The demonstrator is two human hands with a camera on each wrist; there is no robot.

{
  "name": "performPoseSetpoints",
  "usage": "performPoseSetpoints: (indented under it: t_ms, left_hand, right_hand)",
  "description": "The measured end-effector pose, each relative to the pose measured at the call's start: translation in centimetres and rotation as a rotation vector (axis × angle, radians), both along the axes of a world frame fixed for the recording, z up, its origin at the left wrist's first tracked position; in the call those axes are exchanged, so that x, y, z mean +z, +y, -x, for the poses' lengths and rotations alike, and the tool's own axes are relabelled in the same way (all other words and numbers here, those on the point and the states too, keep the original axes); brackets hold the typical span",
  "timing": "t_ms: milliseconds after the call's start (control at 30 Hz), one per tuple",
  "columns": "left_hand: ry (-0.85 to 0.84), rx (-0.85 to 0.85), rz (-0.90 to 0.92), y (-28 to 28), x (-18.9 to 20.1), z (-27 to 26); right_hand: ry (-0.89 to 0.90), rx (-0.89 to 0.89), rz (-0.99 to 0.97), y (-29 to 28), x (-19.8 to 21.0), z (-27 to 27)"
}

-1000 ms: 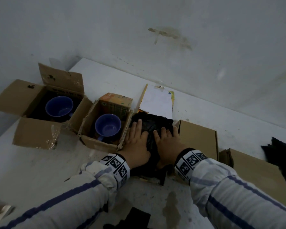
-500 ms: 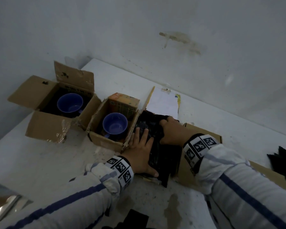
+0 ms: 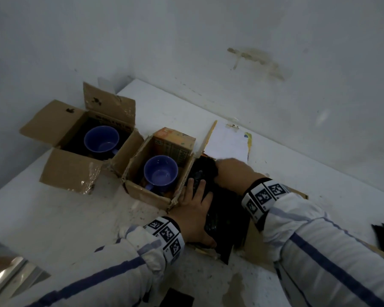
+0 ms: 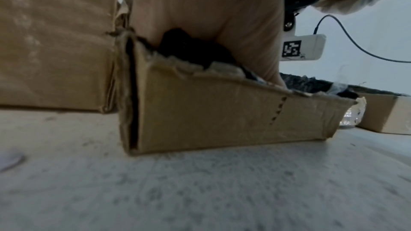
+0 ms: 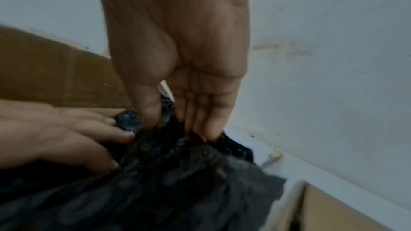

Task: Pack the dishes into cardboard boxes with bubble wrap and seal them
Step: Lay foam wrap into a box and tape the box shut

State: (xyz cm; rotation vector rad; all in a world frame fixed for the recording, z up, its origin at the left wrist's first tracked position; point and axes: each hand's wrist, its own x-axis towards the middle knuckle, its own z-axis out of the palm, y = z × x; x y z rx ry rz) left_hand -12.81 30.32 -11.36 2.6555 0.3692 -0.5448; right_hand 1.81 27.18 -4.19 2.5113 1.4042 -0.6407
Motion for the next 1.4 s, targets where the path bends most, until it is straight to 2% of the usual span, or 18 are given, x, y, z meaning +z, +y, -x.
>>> performPoseSetpoints:
  t_ms: [67, 133, 233, 433, 567, 700, 800, 967, 1200, 1400]
  left_hand:
    - [-0.013, 0.001, 0.004, 0.0, -0.6, -0.1]
    - [-0.035, -0.008, -0.005, 0.1, -1.0, -0.2]
    - [-0.063, -0.017, -0.016, 0.2, -1.1, -0.1]
    - [-0.058, -0.019, -0.015, 0.1, -0.7, 0.0]
    - [-0.033, -0.008, 0.007, 0.0, 0.6, 0.0]
    - [0.026, -0.018, -0.026, -0.1, 0.9, -0.2]
    - [0.059, -0.038, -0.048, -0.2, 1.0, -0.2]
    - [0.069, -0.031, -0.034, -0.1, 1.1, -0.2]
    - [0.061, -0.035, -0.014, 0.0, 1.2, 0.0]
    - [0.053, -0.037, -0.012, 0.0, 0.9, 0.1]
  right_hand:
    - [0.022, 0.043, -0.161, 1.0, 0.2, 0.5]
    - [0.095, 0.139, -0.077, 1.9, -0.5, 1.0]
    - [0.119, 0.111, 0.081, 2.1, -2.0, 1.2]
    - [0.111, 0.071, 0.162, 2.6, -2.9, 0.8]
    - [0.205, 0.087, 0.175, 2.2, -1.7, -0.2]
    - [0.053, 0.04, 0.229, -0.4, -1.1, -1.2]
    - [0.045, 0.002, 0.328, -1.7, -1.8, -0.5]
    - [-0.043, -0.012, 0.192, -1.9, -2.6, 0.5]
    - [-0.106, 0.115, 0.496, -3.0, -0.7, -0.7]
    - [-0.196, 0.215, 0.341, -3.5, -1.9, -0.5]
